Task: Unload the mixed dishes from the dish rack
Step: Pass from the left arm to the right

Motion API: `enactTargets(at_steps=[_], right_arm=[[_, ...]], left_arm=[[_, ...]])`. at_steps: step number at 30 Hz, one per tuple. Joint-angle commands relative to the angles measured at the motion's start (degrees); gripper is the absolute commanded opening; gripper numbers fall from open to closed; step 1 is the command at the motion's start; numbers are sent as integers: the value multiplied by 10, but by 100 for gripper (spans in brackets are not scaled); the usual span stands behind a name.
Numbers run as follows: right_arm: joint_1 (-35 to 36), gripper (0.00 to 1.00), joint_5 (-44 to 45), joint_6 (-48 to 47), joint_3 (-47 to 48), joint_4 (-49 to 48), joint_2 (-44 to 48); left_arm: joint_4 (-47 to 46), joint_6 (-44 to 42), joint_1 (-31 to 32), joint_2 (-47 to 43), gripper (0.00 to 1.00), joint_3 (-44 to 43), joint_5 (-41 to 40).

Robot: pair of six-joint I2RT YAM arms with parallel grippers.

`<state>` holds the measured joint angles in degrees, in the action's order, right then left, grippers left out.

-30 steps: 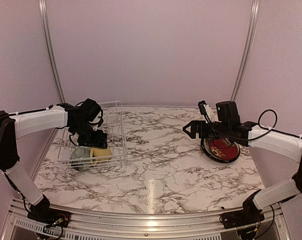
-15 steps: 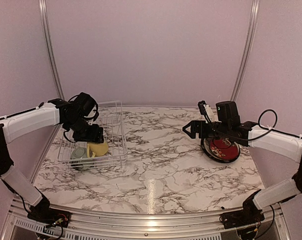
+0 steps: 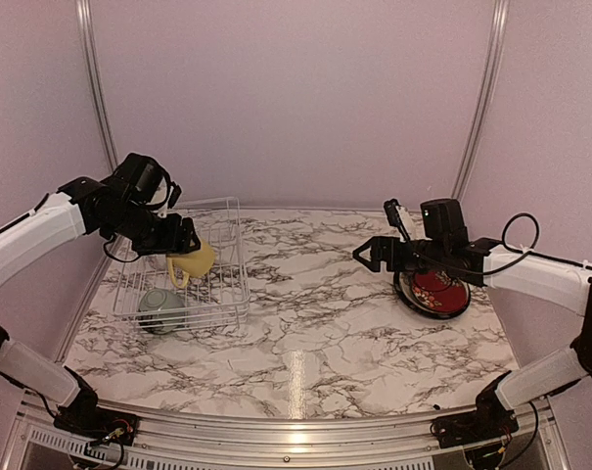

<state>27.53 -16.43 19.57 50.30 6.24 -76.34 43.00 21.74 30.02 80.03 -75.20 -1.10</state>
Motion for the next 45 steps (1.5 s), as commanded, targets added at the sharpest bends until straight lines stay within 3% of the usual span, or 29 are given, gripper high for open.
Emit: enactTargets(at_steps=[1, 5, 13, 18, 26, 38, 45], right_arm=[[7, 94, -77, 42, 14, -55, -11], [21, 93, -153, 106, 16, -136, -21], [100, 93, -213, 204, 78, -274, -85], [140, 92, -243, 265, 126, -353, -150], [165, 87, -281, 404, 149, -558, -226], [191, 59, -293, 496, 182, -675, -290], [191, 30, -301, 506, 188, -686, -301]], left_arm=[[-84, 33, -1, -58, 22, -24, 96], [-194, 80, -1, -89, 22, 14, 197], [-444, 214, 0, -91, 22, 106, 333], [-537, 263, 11, -86, 22, 145, 352], [-624, 307, 25, -76, 22, 185, 361], [-656, 319, 34, -51, 22, 207, 364], [-656, 317, 35, -50, 22, 219, 354]])
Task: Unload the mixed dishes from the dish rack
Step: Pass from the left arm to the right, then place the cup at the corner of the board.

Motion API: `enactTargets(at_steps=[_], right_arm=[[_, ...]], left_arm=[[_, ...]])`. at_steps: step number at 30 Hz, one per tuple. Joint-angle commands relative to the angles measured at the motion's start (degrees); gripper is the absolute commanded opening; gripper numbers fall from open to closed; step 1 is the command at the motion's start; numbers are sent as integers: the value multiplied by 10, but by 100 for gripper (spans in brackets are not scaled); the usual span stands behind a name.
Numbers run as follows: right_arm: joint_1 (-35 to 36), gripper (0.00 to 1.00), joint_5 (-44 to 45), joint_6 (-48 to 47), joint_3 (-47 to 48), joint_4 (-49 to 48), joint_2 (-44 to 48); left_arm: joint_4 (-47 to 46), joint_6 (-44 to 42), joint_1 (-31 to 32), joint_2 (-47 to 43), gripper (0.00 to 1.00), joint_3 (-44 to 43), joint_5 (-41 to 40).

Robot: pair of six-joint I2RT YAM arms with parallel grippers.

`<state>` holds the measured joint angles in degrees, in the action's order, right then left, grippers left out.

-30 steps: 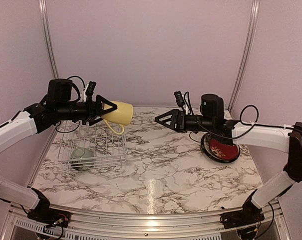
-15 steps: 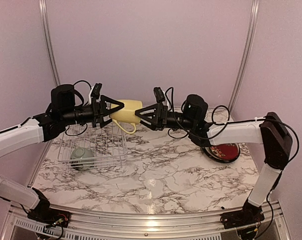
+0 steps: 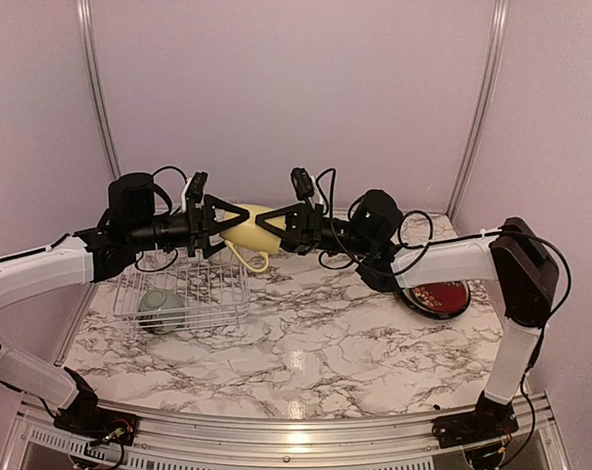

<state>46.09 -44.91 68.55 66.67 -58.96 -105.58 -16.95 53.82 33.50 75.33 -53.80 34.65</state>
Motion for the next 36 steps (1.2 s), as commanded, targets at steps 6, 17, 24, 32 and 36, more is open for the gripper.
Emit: enactTargets(at_steps=[6, 17, 24, 32, 36], right_arm=[[6, 1, -15, 15, 18, -33, -4], [-11, 0, -6, -1, -35, -26, 27], [-73, 0, -12, -43, -120, 30, 87], [-99, 0, 173, -376, -89, 547, 188], [-99, 0, 296, -474, -58, 713, 201]], left_arm=[[-38, -7, 1, -3, 22, 4, 1], [31, -37, 1, -22, 62, -4, -35], [155, -99, 0, -53, 99, -24, -111], [290, -162, 0, -82, 99, -56, -213], [311, -175, 0, -85, 99, -68, -237]])
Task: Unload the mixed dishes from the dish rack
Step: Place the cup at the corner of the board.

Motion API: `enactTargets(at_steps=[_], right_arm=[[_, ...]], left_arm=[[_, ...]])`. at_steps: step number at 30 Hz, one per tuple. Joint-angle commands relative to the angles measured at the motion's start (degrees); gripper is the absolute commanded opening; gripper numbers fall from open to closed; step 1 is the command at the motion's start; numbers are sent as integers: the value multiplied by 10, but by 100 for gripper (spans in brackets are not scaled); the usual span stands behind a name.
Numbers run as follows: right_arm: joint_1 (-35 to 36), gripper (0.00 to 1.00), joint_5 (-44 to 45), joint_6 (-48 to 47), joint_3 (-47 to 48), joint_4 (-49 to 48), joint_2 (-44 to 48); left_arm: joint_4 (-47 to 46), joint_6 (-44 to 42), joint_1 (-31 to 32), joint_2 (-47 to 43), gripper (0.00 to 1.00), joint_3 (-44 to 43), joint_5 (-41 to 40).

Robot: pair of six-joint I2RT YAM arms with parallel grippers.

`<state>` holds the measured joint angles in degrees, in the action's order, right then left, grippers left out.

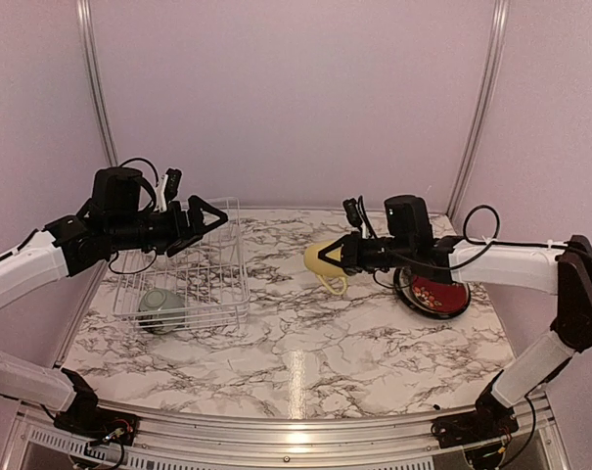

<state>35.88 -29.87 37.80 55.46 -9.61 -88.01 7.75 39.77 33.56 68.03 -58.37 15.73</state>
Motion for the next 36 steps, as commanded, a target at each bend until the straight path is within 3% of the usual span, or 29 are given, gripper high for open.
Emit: enactTargets(at_steps=[1, 8, 11, 19, 31, 36], right_arm=[[3, 0, 173, -185, 62, 252, 25], [3, 0, 333, -240, 132, 515, -3], [7, 0, 339, -232, 121, 572, 3], [8, 0, 333, -234, 82, 595, 7], [-4, 0, 304, -227, 50, 570, -8], [-4, 7, 321, -228, 46, 569, -15]], left_arm=[[68, -36, -1, -11, 99, -25, -50], [70, -44, -1, -11, 99, -28, -51], [64, -49, -1, -10, 99, -20, -57], [36, -39, -1, 0, 99, 1, -58], [75, -53, -1, -12, 99, 0, -89], [93, -70, -1, -4, 99, -16, -110]])
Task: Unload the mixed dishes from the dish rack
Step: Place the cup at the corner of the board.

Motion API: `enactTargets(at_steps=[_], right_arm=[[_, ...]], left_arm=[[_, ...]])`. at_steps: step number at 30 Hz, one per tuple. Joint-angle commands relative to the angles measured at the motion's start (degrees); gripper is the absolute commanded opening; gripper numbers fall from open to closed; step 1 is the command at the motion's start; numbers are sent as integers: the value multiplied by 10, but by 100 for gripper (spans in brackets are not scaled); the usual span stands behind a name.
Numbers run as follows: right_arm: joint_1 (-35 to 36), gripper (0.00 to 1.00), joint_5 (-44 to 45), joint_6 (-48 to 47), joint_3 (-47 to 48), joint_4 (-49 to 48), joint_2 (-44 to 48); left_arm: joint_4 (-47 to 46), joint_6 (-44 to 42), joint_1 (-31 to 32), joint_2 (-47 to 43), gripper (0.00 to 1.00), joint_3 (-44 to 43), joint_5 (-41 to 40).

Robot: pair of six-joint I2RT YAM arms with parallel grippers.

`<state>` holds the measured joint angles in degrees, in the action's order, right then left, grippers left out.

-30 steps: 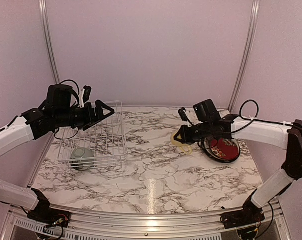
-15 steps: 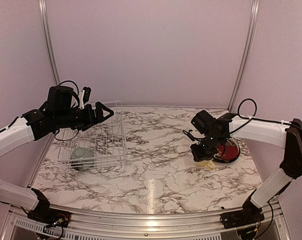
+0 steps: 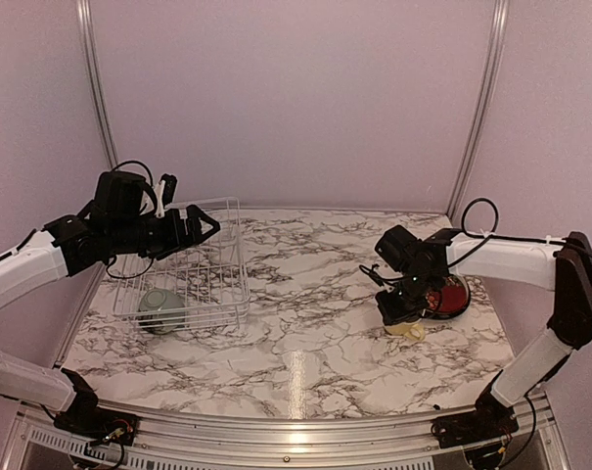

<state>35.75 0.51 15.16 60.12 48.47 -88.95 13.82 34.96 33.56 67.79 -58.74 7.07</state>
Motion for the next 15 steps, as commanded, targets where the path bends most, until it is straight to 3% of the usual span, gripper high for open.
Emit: enactTargets(at_steps=[1, 15], right_arm=[[-3, 9, 16, -3, 0, -13, -6], [-3, 36, 32, -9, 41, 15, 18]], left_arm=[[37, -23, -1, 1, 99, -15, -27], [77, -34, -1, 9, 99, -5, -67]])
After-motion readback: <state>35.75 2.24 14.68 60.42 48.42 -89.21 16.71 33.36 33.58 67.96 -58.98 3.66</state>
